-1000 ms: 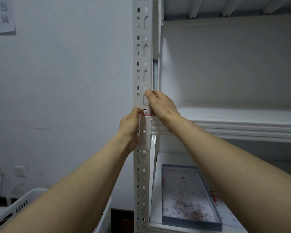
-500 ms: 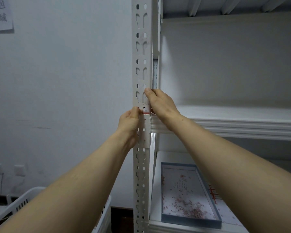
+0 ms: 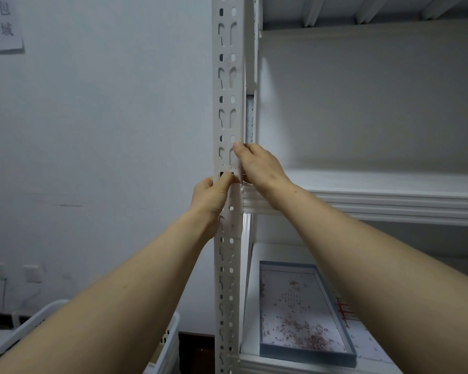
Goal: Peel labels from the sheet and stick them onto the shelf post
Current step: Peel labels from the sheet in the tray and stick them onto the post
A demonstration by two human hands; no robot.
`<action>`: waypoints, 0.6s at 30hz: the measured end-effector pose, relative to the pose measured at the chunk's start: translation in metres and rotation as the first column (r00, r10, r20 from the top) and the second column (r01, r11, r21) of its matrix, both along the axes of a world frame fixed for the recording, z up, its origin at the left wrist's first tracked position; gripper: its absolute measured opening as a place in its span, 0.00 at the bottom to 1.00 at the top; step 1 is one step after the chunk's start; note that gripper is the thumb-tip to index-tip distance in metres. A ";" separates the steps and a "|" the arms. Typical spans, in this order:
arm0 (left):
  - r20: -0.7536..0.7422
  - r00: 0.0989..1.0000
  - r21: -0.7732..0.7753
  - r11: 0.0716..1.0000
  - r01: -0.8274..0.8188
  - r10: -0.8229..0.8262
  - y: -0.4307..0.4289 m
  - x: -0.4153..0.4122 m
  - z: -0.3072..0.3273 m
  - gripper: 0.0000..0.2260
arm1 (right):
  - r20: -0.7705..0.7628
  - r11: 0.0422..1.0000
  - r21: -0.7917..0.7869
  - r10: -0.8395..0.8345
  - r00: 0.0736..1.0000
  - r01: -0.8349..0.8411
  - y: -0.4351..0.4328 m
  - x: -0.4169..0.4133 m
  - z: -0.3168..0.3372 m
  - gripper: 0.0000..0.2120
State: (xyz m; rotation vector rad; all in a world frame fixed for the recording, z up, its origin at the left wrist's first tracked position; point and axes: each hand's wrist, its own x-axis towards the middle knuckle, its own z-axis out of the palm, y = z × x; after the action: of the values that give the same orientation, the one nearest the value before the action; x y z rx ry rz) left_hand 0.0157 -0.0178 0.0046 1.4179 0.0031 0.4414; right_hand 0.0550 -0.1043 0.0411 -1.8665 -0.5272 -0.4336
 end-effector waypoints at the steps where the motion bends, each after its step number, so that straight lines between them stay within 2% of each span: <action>1: 0.009 1.000 0.016 1.000 -0.010 0.010 -0.001 0.000 0.000 0.05 | -0.002 1.000 0.003 0.003 1.000 -0.003 0.000 0.000 0.000 0.23; 8: 0.031 0.998 0.054 0.997 -0.051 0.050 -0.002 0.000 0.000 0.09 | 0.000 1.000 0.005 0.014 1.000 -0.014 -0.001 0.002 0.000 0.21; 18: 0.043 0.999 0.046 0.999 -0.020 0.018 -0.006 -0.001 0.004 0.13 | 0.013 1.000 -0.008 0.006 1.000 -0.006 -0.002 0.002 0.000 0.20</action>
State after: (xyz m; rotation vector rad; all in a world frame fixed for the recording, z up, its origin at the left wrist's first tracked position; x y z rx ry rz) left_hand 0.0145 -0.0236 0.0086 1.4544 -0.0287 0.4901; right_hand 0.0570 -0.1063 0.0408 -1.8706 -0.5440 -0.4408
